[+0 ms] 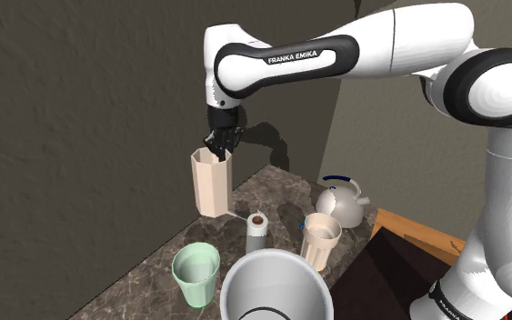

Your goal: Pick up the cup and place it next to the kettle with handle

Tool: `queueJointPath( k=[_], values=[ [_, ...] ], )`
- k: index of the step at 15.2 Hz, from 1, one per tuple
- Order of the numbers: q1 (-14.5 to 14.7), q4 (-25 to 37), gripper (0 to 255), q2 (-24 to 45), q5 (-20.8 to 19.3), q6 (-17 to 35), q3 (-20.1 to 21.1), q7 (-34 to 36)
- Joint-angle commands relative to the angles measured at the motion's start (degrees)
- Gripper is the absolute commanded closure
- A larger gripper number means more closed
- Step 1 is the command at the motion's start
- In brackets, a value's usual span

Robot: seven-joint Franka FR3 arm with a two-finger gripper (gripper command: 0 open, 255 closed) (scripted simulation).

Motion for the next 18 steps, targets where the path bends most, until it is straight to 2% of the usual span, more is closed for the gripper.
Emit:
queueJointPath(
  k=[1, 11, 18],
  values=[
    [-0.06, 1.08, 255, -0.47, 0.14, -1.51, 0.04, -0.15],
    [0.48, 9.32, 255, 0.21, 0.04, -9.06, 0.14, -0.26],
    [-6.42, -1.77, 255, -7.74, 2.47, -5.58, -2.24, -8.89]
  ],
)
